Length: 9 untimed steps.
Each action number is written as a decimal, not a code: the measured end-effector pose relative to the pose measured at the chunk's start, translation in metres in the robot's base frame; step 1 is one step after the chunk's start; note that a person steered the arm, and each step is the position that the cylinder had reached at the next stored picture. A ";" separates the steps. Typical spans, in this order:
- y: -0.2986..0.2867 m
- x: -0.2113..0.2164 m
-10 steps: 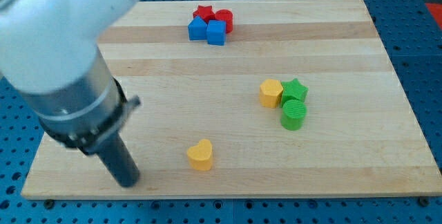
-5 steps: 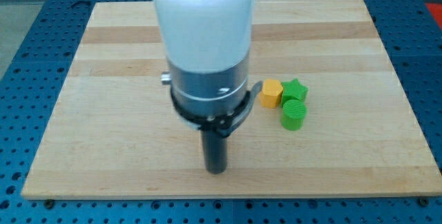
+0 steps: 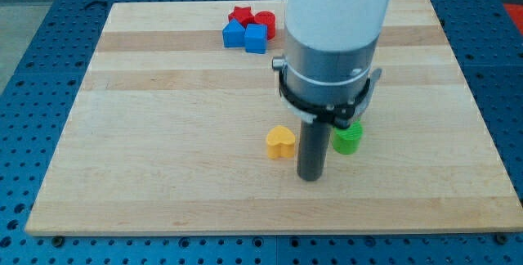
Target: Slide the yellow heart towards the yellow hexagon
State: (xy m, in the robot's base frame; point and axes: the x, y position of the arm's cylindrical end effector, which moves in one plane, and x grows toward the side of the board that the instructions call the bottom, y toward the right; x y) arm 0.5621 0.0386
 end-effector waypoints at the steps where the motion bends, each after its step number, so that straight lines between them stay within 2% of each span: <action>1: -0.037 0.011; 2: -0.064 0.000; 4: -0.046 -0.033; 6: -0.001 -0.036; 9: -0.010 -0.030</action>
